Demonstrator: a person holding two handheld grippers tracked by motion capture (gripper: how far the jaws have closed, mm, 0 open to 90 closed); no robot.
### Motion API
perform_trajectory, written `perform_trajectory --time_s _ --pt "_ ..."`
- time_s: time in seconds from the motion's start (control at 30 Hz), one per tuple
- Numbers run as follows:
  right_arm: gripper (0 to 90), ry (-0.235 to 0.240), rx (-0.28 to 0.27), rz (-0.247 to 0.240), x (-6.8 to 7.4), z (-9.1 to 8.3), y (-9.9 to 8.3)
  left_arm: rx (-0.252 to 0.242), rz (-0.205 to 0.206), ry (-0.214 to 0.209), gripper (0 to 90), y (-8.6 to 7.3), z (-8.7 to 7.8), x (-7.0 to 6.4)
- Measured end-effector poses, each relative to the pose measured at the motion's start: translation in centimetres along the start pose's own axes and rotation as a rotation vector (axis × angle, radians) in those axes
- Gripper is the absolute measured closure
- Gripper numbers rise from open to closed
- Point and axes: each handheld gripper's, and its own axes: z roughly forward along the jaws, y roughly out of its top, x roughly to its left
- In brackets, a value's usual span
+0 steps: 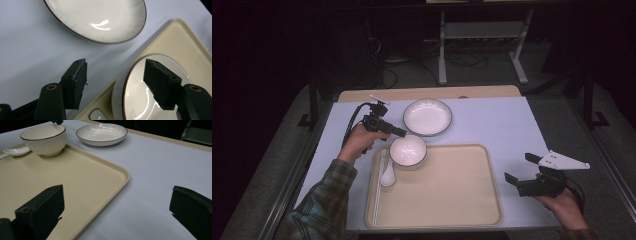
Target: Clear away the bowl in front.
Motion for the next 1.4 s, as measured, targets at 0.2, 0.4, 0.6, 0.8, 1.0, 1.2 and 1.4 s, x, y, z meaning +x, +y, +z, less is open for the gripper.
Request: perform_trajectory --time_s 0.2,0.4,0.6,0.8,1.0,1.2,1.4 --pt "0.0 -0.001 0.0 0.001 0.0 0.0 0.0 -0.035 -0.036 0.034 31.9 1.3 0.4 0.5" --pt "0.0 -0.001 -0.001 0.003 -0.1 -0.1 0.0 -0.06 -0.083 0.058 31.9 2.3 1.3 1.3" --pt "0.0 -0.001 -0.003 0.002 -0.2 -0.1 -0.1 -0.086 -0.135 0.073 32.0 2.8 2.5 2.1" --pt "0.0 0.0 -0.003 0.002 -0.2 -0.1 -0.1 -0.084 -0.176 0.083 32.9 3.0 3.8 3.4" --pt "0.0 -0.002 -0.004 0.007 -0.3 -0.1 -0.1 -0.083 -0.2 0.086 36.8 3.7 4.5 4.2" --pt "0.0 -0.003 -0.005 0.006 -0.3 -0.2 -0.1 -0.07 -0.212 0.099 38.9 4.5 5.5 4.4" --pt "0.0 -0.004 -0.006 0.006 -0.3 -0.2 -0.1 -0.041 -0.214 0.116 41.7 4.7 6.5 4.5"
